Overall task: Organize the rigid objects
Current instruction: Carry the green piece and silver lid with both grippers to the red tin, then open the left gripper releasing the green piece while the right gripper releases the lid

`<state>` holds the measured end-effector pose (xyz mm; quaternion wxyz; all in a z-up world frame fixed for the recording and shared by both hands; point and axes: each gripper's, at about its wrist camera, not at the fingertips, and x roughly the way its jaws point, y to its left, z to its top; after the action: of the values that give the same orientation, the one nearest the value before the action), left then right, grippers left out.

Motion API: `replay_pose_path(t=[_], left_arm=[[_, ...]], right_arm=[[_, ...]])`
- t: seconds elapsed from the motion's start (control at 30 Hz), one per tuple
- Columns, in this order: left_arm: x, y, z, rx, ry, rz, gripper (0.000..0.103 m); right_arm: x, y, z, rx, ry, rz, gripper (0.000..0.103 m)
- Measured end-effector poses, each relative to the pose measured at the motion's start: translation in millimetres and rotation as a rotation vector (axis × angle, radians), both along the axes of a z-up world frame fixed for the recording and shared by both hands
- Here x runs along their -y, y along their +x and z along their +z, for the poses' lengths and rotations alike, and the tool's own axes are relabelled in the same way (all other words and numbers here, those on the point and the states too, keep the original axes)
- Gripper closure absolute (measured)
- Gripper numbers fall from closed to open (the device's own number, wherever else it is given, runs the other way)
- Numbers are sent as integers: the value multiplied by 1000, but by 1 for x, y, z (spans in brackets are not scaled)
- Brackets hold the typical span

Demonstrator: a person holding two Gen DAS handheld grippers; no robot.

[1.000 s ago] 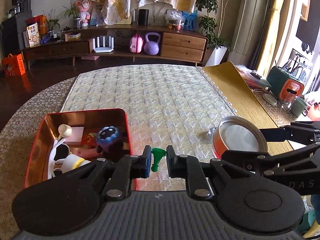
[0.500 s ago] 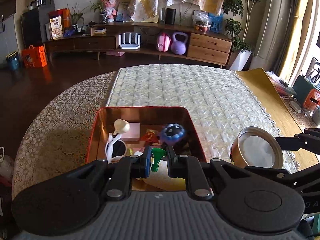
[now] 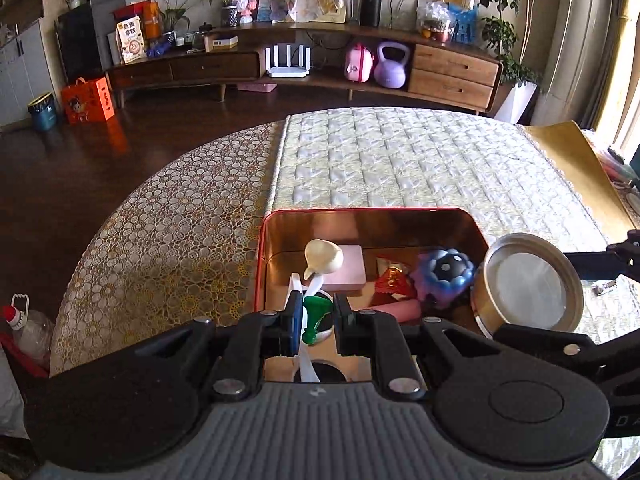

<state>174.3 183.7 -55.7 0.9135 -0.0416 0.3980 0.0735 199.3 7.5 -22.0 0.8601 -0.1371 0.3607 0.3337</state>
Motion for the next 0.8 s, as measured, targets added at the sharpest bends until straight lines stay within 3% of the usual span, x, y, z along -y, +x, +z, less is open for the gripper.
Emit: replay_pose_path(t=[0.57,0.8], left_arm=[[-4,46,-26,-66,27,-23,87],[-14,55,-32,-91,-18,-13,87]], right_arm=[[-41,-2,-18,-27,-17,126,27],[-37,8,-19,-81,14,116,27]])
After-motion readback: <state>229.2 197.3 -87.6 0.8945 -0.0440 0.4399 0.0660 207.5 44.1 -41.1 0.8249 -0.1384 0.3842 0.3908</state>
